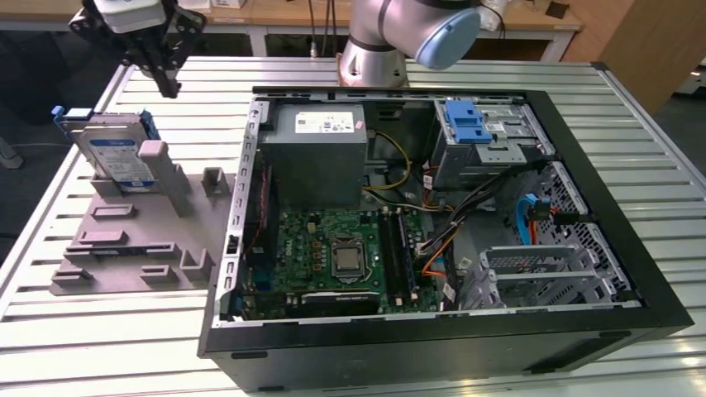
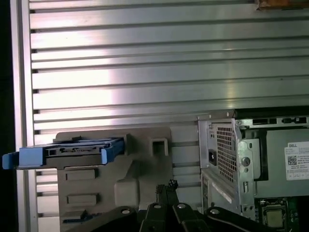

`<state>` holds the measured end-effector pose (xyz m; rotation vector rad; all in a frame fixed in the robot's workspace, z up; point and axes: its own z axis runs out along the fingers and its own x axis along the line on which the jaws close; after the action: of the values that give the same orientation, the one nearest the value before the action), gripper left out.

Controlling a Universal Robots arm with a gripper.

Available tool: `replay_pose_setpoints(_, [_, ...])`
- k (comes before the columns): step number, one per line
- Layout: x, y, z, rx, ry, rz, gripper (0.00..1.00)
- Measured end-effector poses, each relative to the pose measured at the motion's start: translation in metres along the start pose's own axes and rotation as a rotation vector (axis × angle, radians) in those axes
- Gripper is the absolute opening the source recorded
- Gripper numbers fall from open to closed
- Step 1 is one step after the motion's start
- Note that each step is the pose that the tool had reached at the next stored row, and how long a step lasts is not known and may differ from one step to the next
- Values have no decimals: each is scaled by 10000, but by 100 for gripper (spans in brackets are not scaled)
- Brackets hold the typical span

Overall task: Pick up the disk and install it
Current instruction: 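Reach for the disk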

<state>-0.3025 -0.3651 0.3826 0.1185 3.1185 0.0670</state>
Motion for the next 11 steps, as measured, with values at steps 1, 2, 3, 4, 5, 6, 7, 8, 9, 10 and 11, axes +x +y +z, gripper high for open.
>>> replay_pose_setpoints(1, [49, -4, 3, -1, 1, 0, 11])
replay_pose_setpoints(2, [94, -7, 6, -2, 1, -1, 11])
replay_pose_setpoints(3, [139, -10, 8, -2, 4, -1, 11])
replay_pose_setpoints(4, [177, -13, 11, -1, 7, -5, 11])
replay_pose_setpoints(5, [210, -16, 15, -1, 8, -14, 11])
replay_pose_setpoints(6, [235, -18, 20, -1, 10, -32, 11])
replay_pose_setpoints(7, [259, -19, 24, -1, 12, -50, 11])
replay_pose_setpoints(8, [291, -18, 27, -1, 14, -60, 11])
replay_pose_setpoints(9, [335, -16, 30, -1, 15, -61, 11])
replay_pose_setpoints(10, [383, -12, 32, 0, 18, -60, 11])
replay_pose_setpoints(11, [429, -9, 34, -1, 19, -59, 11])
